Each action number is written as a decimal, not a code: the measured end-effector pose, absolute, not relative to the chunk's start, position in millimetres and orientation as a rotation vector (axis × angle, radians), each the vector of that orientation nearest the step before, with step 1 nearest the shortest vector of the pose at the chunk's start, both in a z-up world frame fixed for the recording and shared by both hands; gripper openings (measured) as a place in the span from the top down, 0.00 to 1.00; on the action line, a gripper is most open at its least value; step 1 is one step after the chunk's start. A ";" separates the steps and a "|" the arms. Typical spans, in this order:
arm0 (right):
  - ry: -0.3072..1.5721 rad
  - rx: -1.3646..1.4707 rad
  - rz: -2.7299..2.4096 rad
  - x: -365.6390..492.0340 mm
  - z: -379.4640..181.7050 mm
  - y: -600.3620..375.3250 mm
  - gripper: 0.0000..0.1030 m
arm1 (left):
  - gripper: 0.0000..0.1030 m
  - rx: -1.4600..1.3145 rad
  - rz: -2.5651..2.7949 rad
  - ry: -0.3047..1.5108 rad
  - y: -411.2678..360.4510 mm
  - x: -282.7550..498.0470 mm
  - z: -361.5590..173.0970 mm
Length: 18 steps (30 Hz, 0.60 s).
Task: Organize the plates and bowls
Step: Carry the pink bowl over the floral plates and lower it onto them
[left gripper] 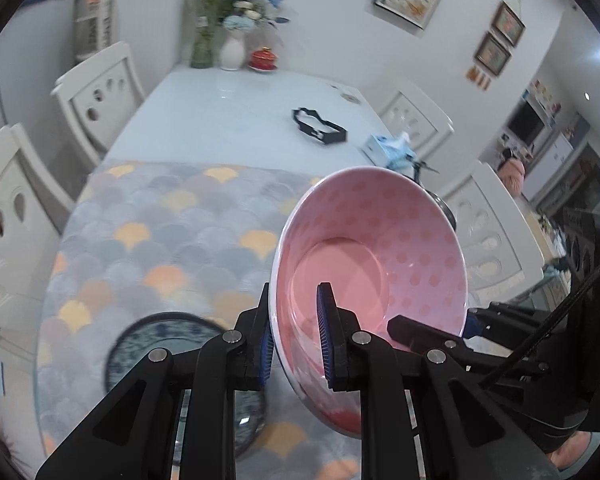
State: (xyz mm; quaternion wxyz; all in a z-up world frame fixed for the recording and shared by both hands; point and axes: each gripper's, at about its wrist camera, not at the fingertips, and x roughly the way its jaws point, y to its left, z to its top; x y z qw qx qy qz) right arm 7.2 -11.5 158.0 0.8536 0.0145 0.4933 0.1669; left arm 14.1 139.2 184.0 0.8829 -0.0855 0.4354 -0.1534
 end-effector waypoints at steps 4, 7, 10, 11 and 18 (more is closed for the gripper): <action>1.057 0.008 0.388 6.9 151.0 25.0 0.73 | 0.85 -0.199 -0.282 0.908 170.0 11.6 176.5; 1.097 -0.008 0.414 7.2 138.1 45.3 0.73 | 0.85 -0.220 -0.258 0.935 191.9 8.3 162.3; 1.140 -0.028 0.431 9.4 121.4 62.1 0.73 | 0.85 -0.240 -0.237 0.978 208.5 3.7 143.4; 1.154 -0.035 0.435 8.8 116.0 68.0 0.73 | 0.85 -0.245 -0.231 0.991 213.2 2.7 137.7; 1.239 -0.068 0.453 5.9 84.2 94.7 0.73 | 0.85 -0.267 -0.221 1.093 239.8 -6.6 97.2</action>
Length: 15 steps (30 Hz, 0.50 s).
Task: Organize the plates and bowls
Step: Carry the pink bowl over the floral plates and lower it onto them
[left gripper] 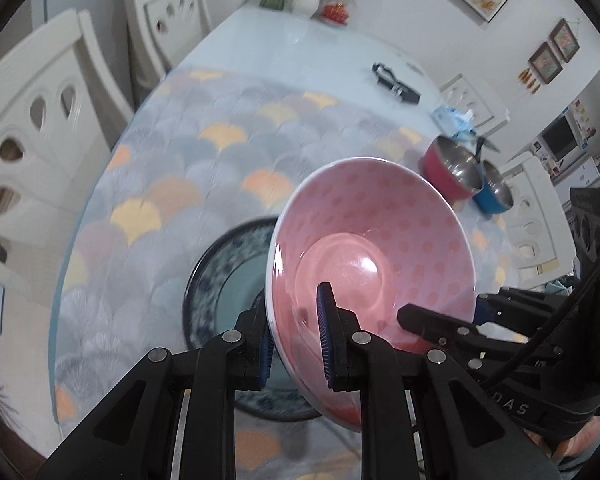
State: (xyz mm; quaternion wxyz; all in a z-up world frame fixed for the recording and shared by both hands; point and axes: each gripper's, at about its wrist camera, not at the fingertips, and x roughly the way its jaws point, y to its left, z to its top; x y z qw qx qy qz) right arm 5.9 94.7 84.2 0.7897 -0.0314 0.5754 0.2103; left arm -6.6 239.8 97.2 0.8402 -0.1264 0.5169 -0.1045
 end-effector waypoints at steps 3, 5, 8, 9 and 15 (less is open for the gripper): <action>1.260 -0.081 0.454 7.2 74.3 101.0 0.73 | 0.85 -0.272 -0.216 1.118 247.1 -9.6 85.9; 1.274 -0.077 0.455 8.1 68.7 104.1 0.73 | 0.85 -0.276 -0.213 1.127 251.7 -11.5 81.7; 1.293 -0.069 0.457 9.4 63.5 108.1 0.73 | 0.85 -0.272 -0.215 1.134 257.1 -13.2 78.5; 1.298 -0.066 0.457 10.0 62.0 109.9 0.73 | 0.85 -0.269 -0.215 1.137 259.0 -13.7 77.4; 1.331 -0.040 0.455 11.1 50.8 116.9 0.73 | 0.85 -0.267 -0.222 1.154 267.7 -15.0 69.9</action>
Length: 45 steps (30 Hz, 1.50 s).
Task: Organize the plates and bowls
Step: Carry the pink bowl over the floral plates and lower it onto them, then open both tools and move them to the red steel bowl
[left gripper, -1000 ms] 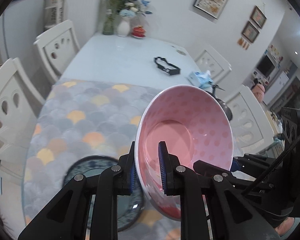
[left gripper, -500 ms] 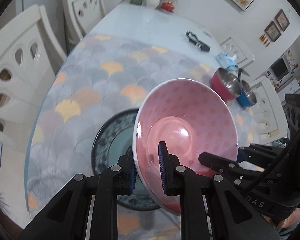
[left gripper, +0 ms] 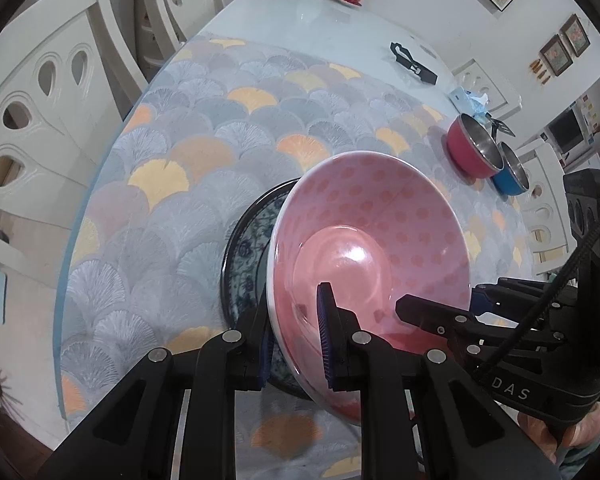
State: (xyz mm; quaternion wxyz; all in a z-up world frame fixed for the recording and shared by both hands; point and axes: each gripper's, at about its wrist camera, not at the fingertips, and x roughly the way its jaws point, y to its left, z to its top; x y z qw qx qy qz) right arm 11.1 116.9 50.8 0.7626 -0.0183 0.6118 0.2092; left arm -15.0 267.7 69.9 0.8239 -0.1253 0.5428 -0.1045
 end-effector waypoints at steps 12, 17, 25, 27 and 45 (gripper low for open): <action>1.332 0.052 0.414 12.4 47.7 108.0 0.73 | 0.83 -0.296 -0.253 1.133 281.7 -15.6 73.0; 1.294 0.087 0.398 11.7 68.6 95.9 0.73 | 0.83 -0.290 -0.245 1.078 296.4 -11.5 95.0; 1.264 0.196 0.382 10.6 91.3 71.1 0.71 | 0.82 -0.241 -0.255 0.976 297.7 5.4 138.3; 1.252 0.220 0.365 11.6 96.8 63.3 0.71 | 0.82 -0.215 -0.280 0.950 290.4 12.2 152.2; 1.051 0.481 0.018 55.4 144.2 -131.1 0.40 | 0.30 0.001 -0.607 0.980 94.3 142.8 194.9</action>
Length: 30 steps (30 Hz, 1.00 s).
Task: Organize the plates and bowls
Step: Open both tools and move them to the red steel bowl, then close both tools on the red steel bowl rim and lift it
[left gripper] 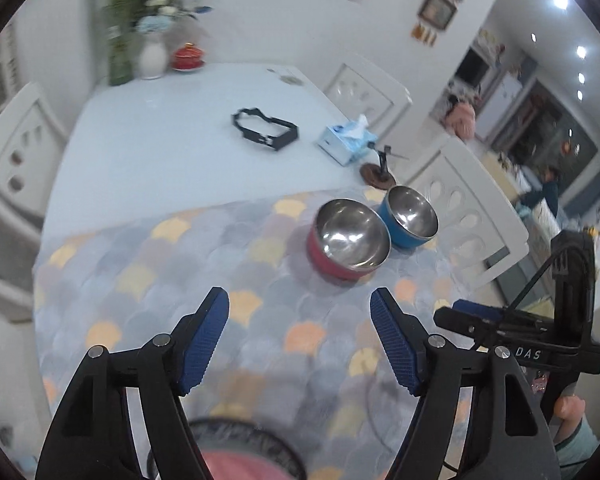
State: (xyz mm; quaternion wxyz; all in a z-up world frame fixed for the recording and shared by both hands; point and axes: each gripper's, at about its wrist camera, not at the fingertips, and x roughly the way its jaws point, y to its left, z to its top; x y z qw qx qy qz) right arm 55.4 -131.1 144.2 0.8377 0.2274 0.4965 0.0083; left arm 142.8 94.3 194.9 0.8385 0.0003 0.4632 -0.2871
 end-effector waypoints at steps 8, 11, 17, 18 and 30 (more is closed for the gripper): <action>1.079 0.531 -0.015 116.2 121.6 -179.6 0.40 | 0.30 -0.189 -0.792 1.238 26.8 218.3 148.0; 1.121 0.537 -0.021 139.9 97.9 -189.4 0.40 | 0.30 -0.260 -0.749 1.297 15.9 245.1 118.8; 1.188 0.566 -0.018 174.1 53.1 -202.9 0.40 | 0.42 -0.337 -0.636 1.399 5.9 277.3 65.8; 1.199 0.573 -0.015 177.1 47.7 -203.8 0.40 | 0.51 -0.338 -0.632 1.425 1.6 280.0 56.4; 1.240 0.560 0.074 195.8 18.1 -199.0 0.72 | 0.85 -0.331 -0.562 1.473 -14.3 280.3 17.7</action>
